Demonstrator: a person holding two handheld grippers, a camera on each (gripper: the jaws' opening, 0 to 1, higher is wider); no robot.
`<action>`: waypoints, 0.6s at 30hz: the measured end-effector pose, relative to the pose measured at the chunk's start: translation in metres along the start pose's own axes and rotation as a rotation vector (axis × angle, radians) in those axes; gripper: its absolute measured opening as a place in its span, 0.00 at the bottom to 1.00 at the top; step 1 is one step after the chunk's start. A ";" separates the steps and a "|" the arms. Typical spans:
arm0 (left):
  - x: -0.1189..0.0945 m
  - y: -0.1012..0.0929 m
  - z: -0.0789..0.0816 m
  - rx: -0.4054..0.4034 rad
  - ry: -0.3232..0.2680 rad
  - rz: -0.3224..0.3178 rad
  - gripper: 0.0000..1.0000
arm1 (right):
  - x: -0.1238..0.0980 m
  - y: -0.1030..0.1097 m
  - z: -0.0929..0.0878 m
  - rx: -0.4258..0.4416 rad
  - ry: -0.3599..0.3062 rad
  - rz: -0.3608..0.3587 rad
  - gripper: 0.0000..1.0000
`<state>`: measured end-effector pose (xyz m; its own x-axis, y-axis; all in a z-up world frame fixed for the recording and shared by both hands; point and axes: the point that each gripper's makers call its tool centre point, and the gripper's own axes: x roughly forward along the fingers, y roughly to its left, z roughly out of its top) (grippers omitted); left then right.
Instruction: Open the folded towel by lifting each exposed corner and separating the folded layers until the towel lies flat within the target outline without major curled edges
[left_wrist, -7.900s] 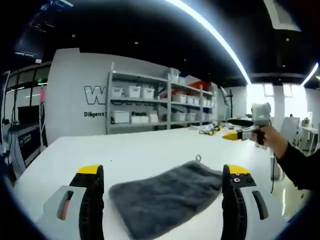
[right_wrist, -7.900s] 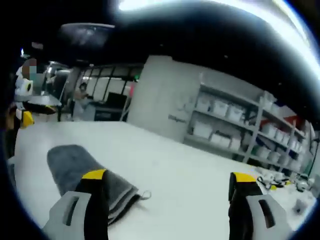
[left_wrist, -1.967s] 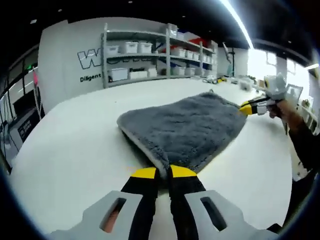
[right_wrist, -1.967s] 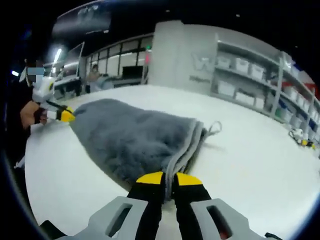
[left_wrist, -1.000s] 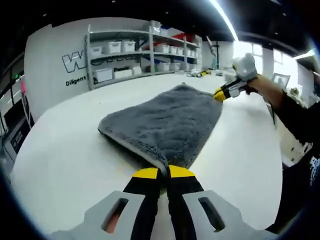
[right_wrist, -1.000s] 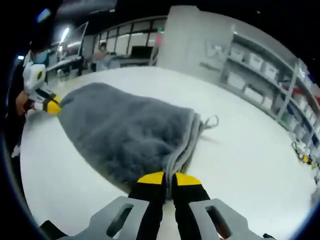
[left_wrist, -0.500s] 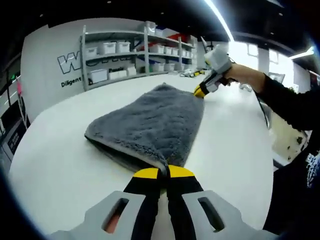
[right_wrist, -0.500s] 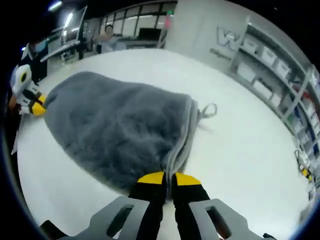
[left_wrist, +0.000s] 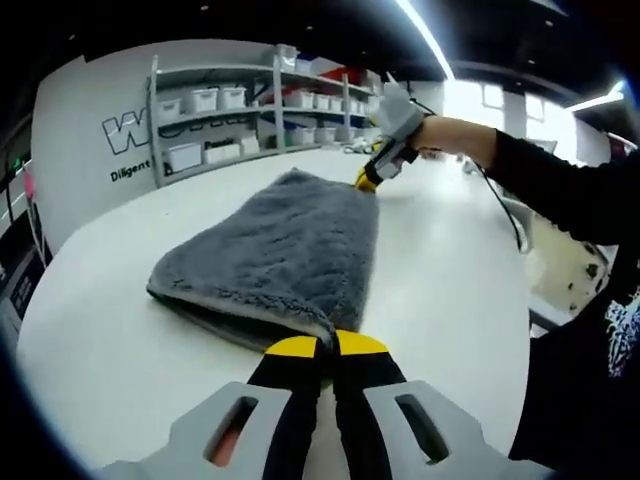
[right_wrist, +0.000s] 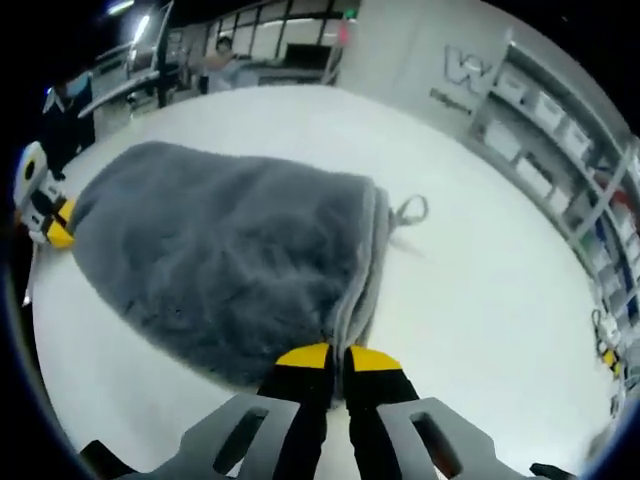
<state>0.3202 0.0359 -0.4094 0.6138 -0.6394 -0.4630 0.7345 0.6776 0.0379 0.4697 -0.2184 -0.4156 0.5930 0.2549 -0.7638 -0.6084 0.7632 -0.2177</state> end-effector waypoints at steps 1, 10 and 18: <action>0.000 -0.001 0.000 0.003 0.000 -0.001 0.02 | 0.001 0.000 0.000 -0.001 0.009 0.003 0.00; 0.000 -0.026 0.001 0.030 -0.002 -0.055 0.02 | 0.012 -0.009 0.011 -0.113 0.103 -0.026 0.00; 0.002 -0.042 0.003 0.046 -0.023 -0.086 0.02 | 0.020 -0.011 0.019 -0.090 0.108 0.002 0.00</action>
<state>0.2916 0.0050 -0.4094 0.5544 -0.7029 -0.4456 0.7968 0.6029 0.0404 0.4989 -0.2104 -0.4169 0.5346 0.1877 -0.8240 -0.6576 0.7049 -0.2660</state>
